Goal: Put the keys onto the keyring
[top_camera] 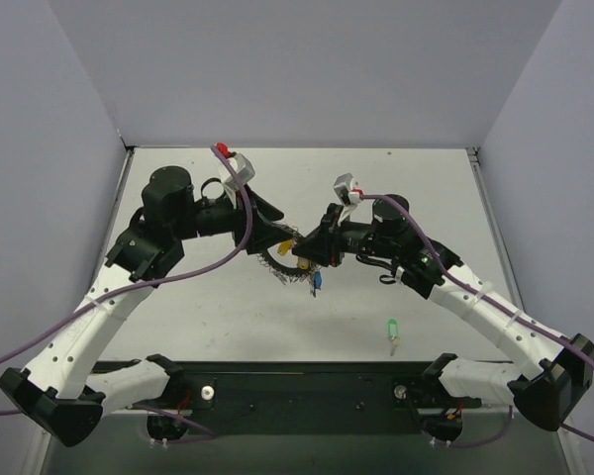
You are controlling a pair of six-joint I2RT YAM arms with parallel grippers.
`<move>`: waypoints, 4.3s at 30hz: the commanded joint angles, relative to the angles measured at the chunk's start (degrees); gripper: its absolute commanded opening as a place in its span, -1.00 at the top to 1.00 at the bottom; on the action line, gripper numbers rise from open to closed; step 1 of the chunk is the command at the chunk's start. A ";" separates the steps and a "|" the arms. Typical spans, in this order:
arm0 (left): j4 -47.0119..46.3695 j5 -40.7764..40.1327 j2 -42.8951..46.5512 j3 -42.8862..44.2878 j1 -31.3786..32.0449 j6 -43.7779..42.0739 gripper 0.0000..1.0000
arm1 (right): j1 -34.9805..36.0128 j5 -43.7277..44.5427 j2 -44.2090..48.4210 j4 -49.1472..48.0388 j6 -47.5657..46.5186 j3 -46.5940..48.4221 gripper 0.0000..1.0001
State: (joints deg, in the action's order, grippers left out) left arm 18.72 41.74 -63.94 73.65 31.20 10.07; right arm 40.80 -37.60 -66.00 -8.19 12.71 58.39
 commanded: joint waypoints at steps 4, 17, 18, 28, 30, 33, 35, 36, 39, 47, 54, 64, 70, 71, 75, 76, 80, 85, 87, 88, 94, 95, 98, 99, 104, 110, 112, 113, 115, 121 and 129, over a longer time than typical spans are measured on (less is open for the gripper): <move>-4.91 -2.01 4.00 -1.65 -0.88 1.44 -0.28 | 1.21 4.38 3.07 -6.04 0.29 -0.20 1.00; -3.52 2.47 -0.48 -0.79 -2.02 -1.54 0.06 | 2.53 4.03 3.42 -6.67 1.62 0.50 1.00; -3.17 2.47 -0.74 -0.52 -2.02 -1.71 0.09 | 2.45 4.03 3.42 -6.58 1.62 0.50 1.00; 2.36 1.34 -3.38 2.11 0.09 -5.84 0.24 | 2.53 4.12 2.80 -5.70 1.44 1.02 1.00; 2.64 1.24 -3.90 2.55 0.70 -6.20 0.24 | 2.53 3.94 2.54 -5.35 1.53 1.29 1.00; 3.34 1.24 -4.61 3.08 1.14 -6.55 0.44 | 2.53 3.94 2.28 -5.00 1.27 1.38 1.00; 5.00 0.89 -5.14 4.05 1.49 -7.69 0.62 | 2.53 4.03 2.36 -5.00 1.35 1.37 1.00; 5.62 0.72 -5.49 4.40 1.67 -7.95 0.73 | 2.53 4.03 2.36 -4.91 1.35 1.37 1.00; 7.56 0.36 -5.93 5.19 2.37 -9.36 0.74 | 2.53 4.21 2.45 -4.82 1.09 1.29 1.00; 10.46 -2.27 -5.67 6.51 3.08 -11.56 0.14 | 2.53 4.47 2.54 -4.82 0.83 1.20 1.00; 8.44 -6.66 -2.34 5.37 2.90 -8.68 0.08 | 2.53 4.73 2.71 -4.65 0.39 0.85 1.00; -7.45 -10.55 6.81 -5.69 -0.78 9.95 0.07 | 2.27 6.58 3.77 -6.66 1.35 -0.38 1.00; -23.98 3.43 7.26 -15.63 -7.47 27.28 -0.02 | 2.18 7.19 4.21 -7.20 2.06 -0.47 1.00; -24.60 4.48 6.91 -15.99 -7.64 27.90 -0.04 | 2.10 7.28 4.30 -7.20 2.14 -0.47 1.00; -26.18 7.83 4.53 -16.60 -7.47 29.48 -0.06 | 1.92 7.63 4.12 -7.28 2.32 -0.38 1.00; -26.89 7.92 4.35 -16.87 -7.47 29.83 -0.07 | 1.92 7.55 4.04 -7.37 2.41 -0.38 1.00; -27.51 8.36 3.91 -17.05 -7.47 30.10 -0.06 | 1.83 7.72 3.95 -7.37 2.58 -0.47 1.00; -26.90 7.66 4.53 -17.05 -7.47 29.66 -0.06 | 1.83 7.64 3.77 -7.37 2.67 -0.47 1.00; -26.46 7.66 3.66 -16.61 -7.47 29.66 -0.05 | 1.83 7.64 3.51 -7.55 2.76 -0.47 1.00; -26.45 7.75 3.48 -16.52 -7.47 29.75 -0.05 | 1.83 7.55 3.51 -7.55 2.76 -0.47 1.00; -24.79 5.90 3.04 -15.64 -7.47 28.26 -0.04 | 1.83 7.37 3.60 -7.63 2.85 -0.65 1.00; -24.44 5.73 2.86 -15.38 -7.47 27.99 -0.03 | 1.83 7.11 3.59 -7.72 2.85 -0.56 1.00; -23.99 4.93 2.07 -14.32 -7.38 27.11 0.00 | 1.83 6.76 3.42 -7.81 2.85 -0.65 1.00; -24.52 4.93 1.63 -14.06 -7.38 26.94 0.01 | 1.83 6.67 3.51 -7.81 2.85 -0.65 1.00; -28.46 5.55 0.93 -13.88 -7.29 28.51 0.03 | 1.83 6.75 3.77 -7.81 2.76 -0.91 1.00; -38.05 9.68 0.40 -14.58 -7.29 34.49 0.05 | 1.83 6.76 3.68 -7.81 2.67 -1.00 1.00; -38.14 9.68 0.22 -14.50 -7.21 34.58 0.12 | 1.83 6.75 3.60 -7.81 2.67 -1.00 1.00; -37.97 9.85 0.13 -14.32 -7.29 34.50 0.13 | 1.83 6.76 3.59 -7.90 2.58 -1.00 1.00; -37.36 9.94 -0.22 -14.15 -7.29 34.23 0.14 | 1.83 6.76 3.68 -7.81 2.58 -1.00 1.00; -27.26 7.40 -0.66 -11.16 -6.94 27.39 0.14 | 1.83 6.76 3.86 -7.81 2.76 -1.09 1.00; -21.80 5.64 -1.27 -9.58 -6.86 23.42 0.38 | 1.83 6.76 4.03 -7.90 2.58 -1.09 1.00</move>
State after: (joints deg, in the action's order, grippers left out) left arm -5.74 48.31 -64.86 61.28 24.08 36.51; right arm 42.70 -29.69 -63.88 -10.00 15.16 56.75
